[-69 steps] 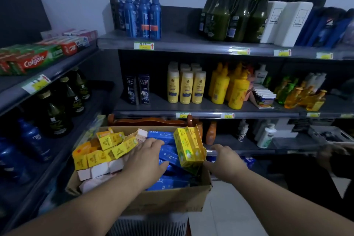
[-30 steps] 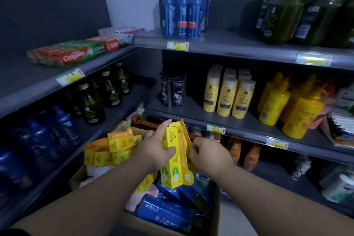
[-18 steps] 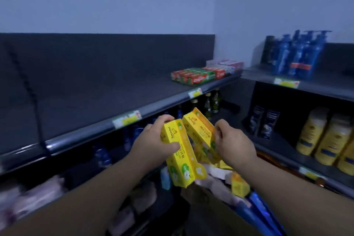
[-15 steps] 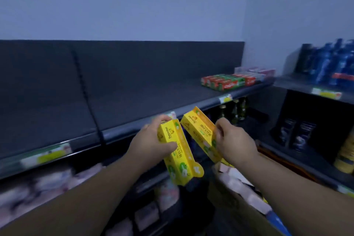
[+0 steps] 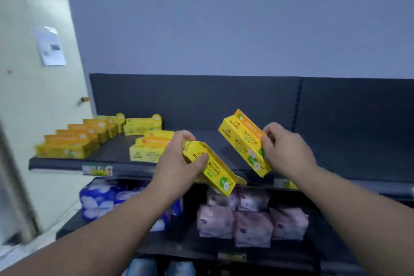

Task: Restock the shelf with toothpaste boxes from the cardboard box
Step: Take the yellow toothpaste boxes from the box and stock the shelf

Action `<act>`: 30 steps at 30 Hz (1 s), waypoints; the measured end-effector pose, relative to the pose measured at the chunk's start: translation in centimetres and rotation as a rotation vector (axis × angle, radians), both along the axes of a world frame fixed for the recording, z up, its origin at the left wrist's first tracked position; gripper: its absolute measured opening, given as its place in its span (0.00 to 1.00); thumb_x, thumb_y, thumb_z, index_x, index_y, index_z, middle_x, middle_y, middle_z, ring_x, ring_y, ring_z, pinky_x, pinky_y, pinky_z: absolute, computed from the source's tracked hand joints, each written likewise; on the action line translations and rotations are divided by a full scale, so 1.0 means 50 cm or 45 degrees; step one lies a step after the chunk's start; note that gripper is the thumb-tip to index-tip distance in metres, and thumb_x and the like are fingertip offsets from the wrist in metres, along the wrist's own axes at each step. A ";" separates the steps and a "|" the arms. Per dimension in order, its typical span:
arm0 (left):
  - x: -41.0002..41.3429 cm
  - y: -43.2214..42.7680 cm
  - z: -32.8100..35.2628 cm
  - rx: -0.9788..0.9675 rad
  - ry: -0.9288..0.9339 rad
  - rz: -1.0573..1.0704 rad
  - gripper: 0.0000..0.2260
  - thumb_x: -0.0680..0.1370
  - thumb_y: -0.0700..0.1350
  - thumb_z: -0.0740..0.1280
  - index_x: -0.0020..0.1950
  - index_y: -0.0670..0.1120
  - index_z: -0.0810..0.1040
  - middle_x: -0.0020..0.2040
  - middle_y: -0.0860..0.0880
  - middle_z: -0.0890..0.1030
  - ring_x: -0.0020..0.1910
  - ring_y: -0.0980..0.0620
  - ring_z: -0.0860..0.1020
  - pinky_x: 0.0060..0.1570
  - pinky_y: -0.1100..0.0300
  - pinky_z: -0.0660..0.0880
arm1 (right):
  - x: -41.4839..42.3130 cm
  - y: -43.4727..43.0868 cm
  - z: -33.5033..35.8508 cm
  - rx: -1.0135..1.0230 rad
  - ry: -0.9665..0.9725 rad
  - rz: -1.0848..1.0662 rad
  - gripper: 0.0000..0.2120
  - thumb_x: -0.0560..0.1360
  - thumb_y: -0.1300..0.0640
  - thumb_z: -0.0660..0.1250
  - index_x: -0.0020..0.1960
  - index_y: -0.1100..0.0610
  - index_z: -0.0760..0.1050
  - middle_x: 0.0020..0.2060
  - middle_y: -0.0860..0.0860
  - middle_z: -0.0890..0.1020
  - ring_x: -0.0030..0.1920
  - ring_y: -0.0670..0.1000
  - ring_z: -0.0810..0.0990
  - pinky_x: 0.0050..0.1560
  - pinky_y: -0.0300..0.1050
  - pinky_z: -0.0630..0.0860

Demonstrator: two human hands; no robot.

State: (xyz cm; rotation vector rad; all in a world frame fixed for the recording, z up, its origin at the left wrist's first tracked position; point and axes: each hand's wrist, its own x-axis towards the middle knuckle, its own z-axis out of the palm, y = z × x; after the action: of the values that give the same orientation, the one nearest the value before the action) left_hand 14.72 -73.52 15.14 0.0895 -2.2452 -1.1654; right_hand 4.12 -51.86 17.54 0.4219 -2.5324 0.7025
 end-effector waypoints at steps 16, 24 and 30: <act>0.040 -0.329 0.097 0.280 0.311 0.514 0.14 0.74 0.47 0.72 0.45 0.60 0.67 0.45 0.48 0.76 0.41 0.42 0.81 0.47 0.41 0.80 | -0.134 -0.384 0.104 0.024 0.009 0.466 0.06 0.80 0.50 0.57 0.49 0.46 0.72 0.43 0.46 0.80 0.43 0.51 0.78 0.40 0.48 0.77; -0.068 -0.414 0.118 0.165 0.159 0.780 0.14 0.75 0.52 0.70 0.53 0.54 0.66 0.45 0.51 0.75 0.44 0.41 0.81 0.44 0.44 0.80 | -0.253 -0.460 0.118 0.071 -0.008 0.545 0.07 0.80 0.51 0.57 0.52 0.46 0.74 0.48 0.47 0.80 0.46 0.52 0.77 0.42 0.47 0.77; -0.147 -0.480 0.102 0.102 -0.002 0.870 0.15 0.75 0.54 0.69 0.53 0.51 0.67 0.42 0.48 0.78 0.42 0.43 0.81 0.45 0.44 0.79 | -0.317 -0.489 0.102 0.097 -0.067 0.496 0.06 0.80 0.51 0.58 0.52 0.45 0.74 0.47 0.47 0.79 0.45 0.50 0.77 0.37 0.45 0.74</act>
State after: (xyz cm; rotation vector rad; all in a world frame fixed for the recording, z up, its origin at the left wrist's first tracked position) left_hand 7.34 -97.51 20.22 0.8172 -1.9180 -0.8641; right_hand -11.73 -76.29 22.64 0.9518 -2.5579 0.7635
